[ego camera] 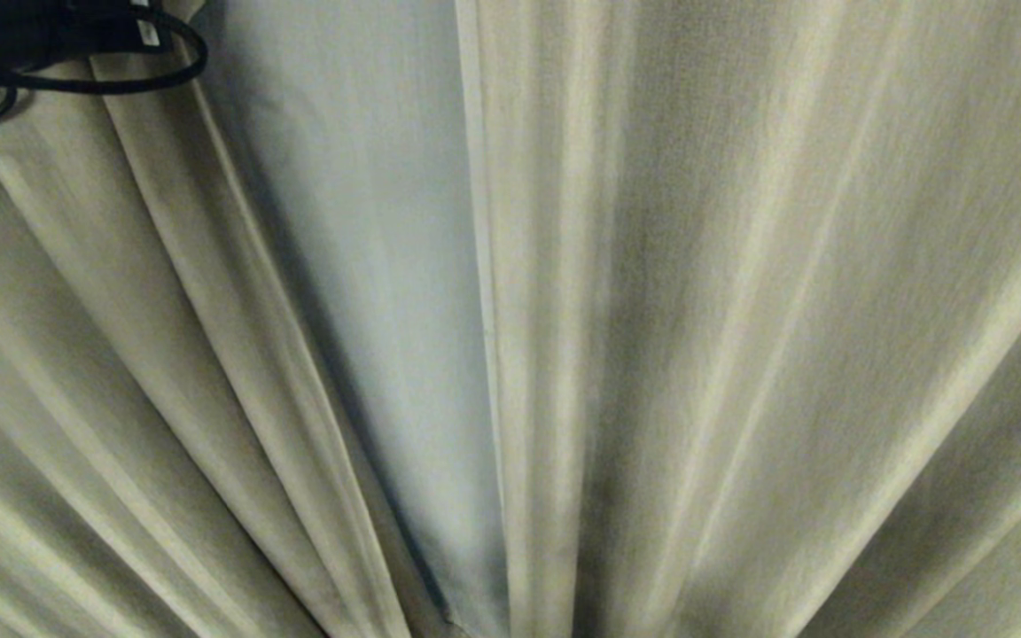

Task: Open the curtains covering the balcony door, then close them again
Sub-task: Pull the outer curtains open on both sides

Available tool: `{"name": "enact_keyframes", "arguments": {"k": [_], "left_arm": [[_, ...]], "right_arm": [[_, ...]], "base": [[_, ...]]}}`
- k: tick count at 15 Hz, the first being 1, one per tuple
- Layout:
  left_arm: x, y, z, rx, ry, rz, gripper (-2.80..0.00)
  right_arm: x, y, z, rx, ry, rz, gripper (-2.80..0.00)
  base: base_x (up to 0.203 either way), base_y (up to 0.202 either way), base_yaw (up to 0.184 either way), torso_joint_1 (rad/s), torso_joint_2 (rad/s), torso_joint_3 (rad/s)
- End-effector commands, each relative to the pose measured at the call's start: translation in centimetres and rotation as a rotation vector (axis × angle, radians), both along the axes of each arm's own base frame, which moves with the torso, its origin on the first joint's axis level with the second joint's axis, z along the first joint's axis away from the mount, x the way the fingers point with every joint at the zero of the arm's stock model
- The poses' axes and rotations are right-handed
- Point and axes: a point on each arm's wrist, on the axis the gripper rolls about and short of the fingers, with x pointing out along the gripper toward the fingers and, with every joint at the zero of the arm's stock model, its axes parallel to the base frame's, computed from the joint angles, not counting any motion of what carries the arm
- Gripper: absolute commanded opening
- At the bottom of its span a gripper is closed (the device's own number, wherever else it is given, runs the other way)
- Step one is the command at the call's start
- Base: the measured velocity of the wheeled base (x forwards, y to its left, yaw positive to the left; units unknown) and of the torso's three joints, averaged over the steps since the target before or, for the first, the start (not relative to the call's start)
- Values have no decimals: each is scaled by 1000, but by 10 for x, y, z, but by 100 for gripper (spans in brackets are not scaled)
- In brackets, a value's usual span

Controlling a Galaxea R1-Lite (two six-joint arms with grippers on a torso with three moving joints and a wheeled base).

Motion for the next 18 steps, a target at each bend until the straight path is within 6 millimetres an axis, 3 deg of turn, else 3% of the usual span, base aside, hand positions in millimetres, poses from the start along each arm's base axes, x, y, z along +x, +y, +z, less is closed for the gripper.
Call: {"name": "enact_keyframes", "arguments": {"k": [1,6,10,13,15,18], "left_arm": [[1,1,-4,2,19,3,-280],[-10,-7,-2,-2,47,-188,-280],[-20,-20,2,-11,33,-234,-280],[-24,-19,0,-3,41,-229,-280],[-21,-10,1,-2,35,-196,-280],[-12,22,13,21,-13,-84,-280]], "right_arm": [[0,0,0,0,0,0,-280],[0,0,0,0,0,0,-280],[0,0,0,0,0,0,-280],[0,0,0,0,-1,0,-280],[0,0,0,0,-1,0,-280],[0,0,0,0,1,0,-280]], "base": [[0,0,0,0,0,0],[0,0,0,0,0,0],[0,0,0,0,0,0],[0,0,0,0,0,0],[0,0,0,0,0,0],[0,0,0,0,0,0]]}}
